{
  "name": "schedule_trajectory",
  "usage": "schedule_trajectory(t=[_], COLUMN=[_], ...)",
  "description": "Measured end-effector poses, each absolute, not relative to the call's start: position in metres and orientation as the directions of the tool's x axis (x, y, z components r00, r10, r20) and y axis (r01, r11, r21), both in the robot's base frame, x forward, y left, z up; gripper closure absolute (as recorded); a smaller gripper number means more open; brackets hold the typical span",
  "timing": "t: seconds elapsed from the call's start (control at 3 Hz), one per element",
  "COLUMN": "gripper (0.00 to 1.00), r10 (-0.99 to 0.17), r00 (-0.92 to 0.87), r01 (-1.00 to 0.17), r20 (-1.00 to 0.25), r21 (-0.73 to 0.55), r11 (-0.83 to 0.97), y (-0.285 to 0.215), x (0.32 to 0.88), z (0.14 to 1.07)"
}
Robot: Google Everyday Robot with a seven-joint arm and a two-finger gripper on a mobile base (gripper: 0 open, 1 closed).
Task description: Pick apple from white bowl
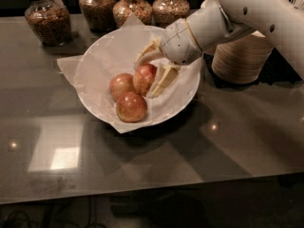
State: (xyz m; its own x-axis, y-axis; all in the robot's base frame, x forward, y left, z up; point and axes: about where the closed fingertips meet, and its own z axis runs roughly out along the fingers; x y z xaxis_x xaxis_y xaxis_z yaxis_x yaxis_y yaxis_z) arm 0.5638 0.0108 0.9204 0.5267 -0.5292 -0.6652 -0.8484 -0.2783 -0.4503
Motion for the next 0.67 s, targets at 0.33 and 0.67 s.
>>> schedule_trajectory(t=[0.33, 0.67], gripper=[1.0, 1.0], r10=[-0.441, -0.354], r00=[0.534, 0.533], r01=[-0.845, -0.845], r20=[-0.722, -0.769], r21=[-0.482, -0.501], r11=[-0.232, -0.185], y=[0.017, 0.024], x=[0.558, 0.543], z=[0.947, 0.97])
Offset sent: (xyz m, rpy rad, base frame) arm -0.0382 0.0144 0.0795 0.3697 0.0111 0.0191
